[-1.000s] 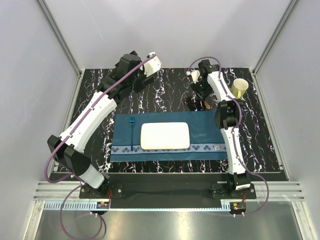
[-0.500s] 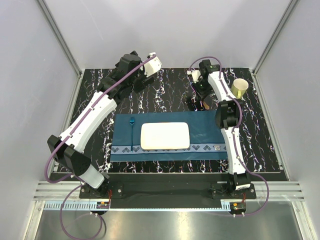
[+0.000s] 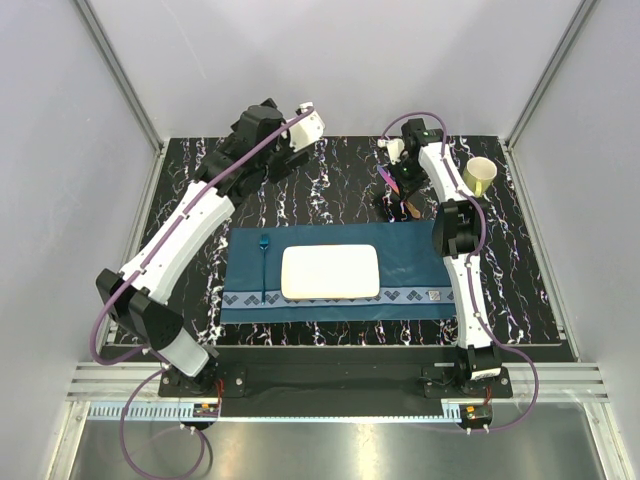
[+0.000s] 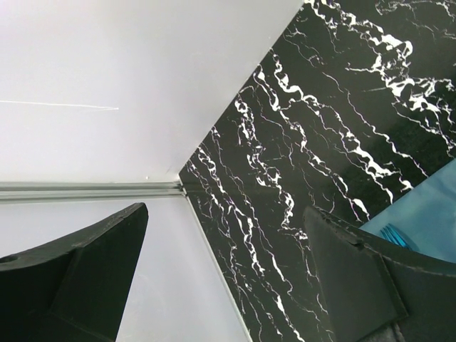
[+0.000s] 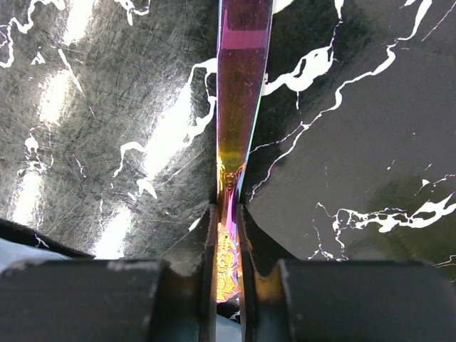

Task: Set the dinner table for one person
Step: Pick up the knife at the center of the board, then place the knife on the napkin.

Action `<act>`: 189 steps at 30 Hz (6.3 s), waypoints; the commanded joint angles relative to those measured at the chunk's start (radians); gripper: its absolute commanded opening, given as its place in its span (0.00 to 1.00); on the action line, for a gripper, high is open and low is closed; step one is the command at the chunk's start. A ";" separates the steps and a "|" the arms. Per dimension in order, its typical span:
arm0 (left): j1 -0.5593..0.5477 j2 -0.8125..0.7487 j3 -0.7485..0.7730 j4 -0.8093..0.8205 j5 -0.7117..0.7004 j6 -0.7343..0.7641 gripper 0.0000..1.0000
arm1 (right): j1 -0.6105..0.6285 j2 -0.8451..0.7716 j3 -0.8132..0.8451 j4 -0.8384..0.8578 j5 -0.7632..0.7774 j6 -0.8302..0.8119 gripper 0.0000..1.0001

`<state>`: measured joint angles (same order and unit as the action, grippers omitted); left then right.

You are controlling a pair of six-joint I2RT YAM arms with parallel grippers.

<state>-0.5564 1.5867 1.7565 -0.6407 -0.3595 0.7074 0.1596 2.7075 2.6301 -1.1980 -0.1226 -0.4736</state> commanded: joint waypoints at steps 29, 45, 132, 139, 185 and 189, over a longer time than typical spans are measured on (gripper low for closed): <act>-0.016 0.042 0.087 0.033 0.021 -0.052 0.99 | -0.006 -0.034 0.057 -0.011 0.066 0.006 0.00; -0.013 0.041 0.081 0.032 0.025 -0.052 0.99 | 0.004 -0.106 -0.014 -0.029 0.032 0.003 0.00; 0.050 0.081 -0.072 0.076 0.143 -0.302 0.99 | 0.118 -1.005 -1.420 0.442 -0.015 0.584 0.00; 0.058 0.076 -0.075 0.084 0.162 -0.299 0.99 | 0.127 -0.997 -1.472 0.474 0.003 0.598 0.00; 0.058 -0.007 -0.146 0.105 0.148 -0.296 0.99 | 0.190 -1.025 -1.216 0.581 0.461 0.124 0.61; 0.059 -0.025 -0.164 0.133 0.117 -0.290 0.99 | 0.104 -0.974 -1.107 0.626 0.560 0.107 0.63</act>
<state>-0.5022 1.6157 1.6070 -0.5774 -0.2188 0.4110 0.3313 1.7287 1.4166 -0.6491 0.2661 -0.2924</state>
